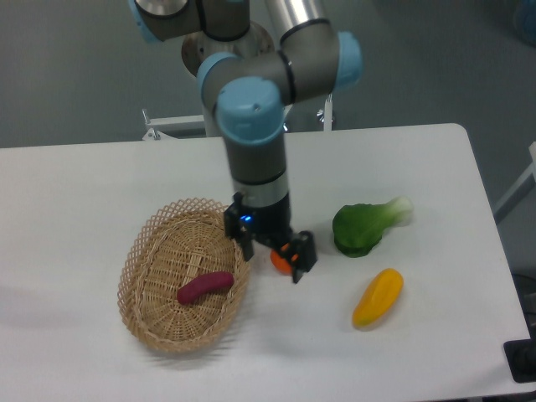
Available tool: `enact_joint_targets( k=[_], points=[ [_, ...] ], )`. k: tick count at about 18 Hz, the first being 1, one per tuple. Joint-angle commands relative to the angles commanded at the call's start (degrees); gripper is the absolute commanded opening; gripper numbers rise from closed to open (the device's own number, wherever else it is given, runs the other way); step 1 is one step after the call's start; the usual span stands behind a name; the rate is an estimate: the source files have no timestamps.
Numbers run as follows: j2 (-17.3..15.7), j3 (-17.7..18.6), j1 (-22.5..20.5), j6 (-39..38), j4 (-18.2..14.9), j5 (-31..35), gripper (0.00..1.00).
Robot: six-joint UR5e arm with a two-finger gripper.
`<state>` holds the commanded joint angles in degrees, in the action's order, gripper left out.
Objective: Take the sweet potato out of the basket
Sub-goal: 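Lower the gripper into the basket over the purple sweet potato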
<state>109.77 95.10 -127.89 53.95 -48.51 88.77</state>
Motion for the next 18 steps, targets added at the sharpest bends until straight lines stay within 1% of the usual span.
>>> enact_joint_targets(
  k=[2, 3, 4, 6, 10, 15, 17, 18],
  points=[
    [1.3, 0.6, 0.5, 3.4, -0.8, -1.0, 1.00],
    [1.8, 1.1, 0.7, 5.6, -0.9, -2.7, 1.00],
    [2.1, 1.9, 0.7, 8.0, -1.1, -4.0, 1.00],
    [2.4, 2.4, 0.8, 10.9, -1.6, -4.5, 1.00],
    [4.2, 2.5, 2.2, 10.9, -2.7, -4.5, 1.00],
    [5.4, 3.6, 4.4, 10.0, -2.6, -4.0, 1.00],
    [6.1, 4.3, 4.6, 9.3, -2.2, -3.9, 1.00],
    [5.9, 4.8, 4.6, 9.0, -2.0, -4.0, 1.00]
  ],
)
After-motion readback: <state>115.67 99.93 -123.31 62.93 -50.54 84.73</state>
